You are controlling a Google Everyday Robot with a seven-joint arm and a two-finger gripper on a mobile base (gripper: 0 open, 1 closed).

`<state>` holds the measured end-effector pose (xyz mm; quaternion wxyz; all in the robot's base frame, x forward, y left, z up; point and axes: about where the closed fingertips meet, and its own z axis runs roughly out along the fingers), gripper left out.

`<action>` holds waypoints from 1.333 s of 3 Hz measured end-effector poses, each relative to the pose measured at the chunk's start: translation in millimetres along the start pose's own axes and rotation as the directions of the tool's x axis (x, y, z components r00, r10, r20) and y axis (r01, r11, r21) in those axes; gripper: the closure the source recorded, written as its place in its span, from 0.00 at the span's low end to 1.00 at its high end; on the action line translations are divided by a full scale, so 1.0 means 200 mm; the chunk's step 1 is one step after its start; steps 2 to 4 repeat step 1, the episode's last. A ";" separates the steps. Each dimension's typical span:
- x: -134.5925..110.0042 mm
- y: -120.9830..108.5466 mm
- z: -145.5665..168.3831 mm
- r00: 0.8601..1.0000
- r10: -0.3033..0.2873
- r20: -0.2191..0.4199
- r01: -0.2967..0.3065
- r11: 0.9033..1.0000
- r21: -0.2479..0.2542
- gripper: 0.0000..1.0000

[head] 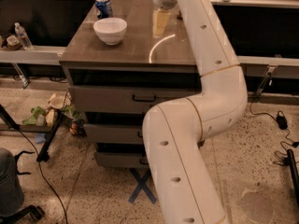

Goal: Move white bowl near pepsi can

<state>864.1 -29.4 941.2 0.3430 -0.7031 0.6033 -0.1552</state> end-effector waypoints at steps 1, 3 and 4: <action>0.06 -0.01 -0.01 0.999 0.022 -0.026 -0.022 1.000 0.010 0.00; 0.06 -0.01 -0.01 0.999 0.022 -0.026 -0.022 1.000 0.010 0.00; 0.06 -0.01 -0.01 0.999 0.022 -0.026 -0.022 1.000 0.010 0.00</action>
Offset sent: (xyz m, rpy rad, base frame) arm 0.0000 0.0000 0.0000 0.0000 0.0000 0.0000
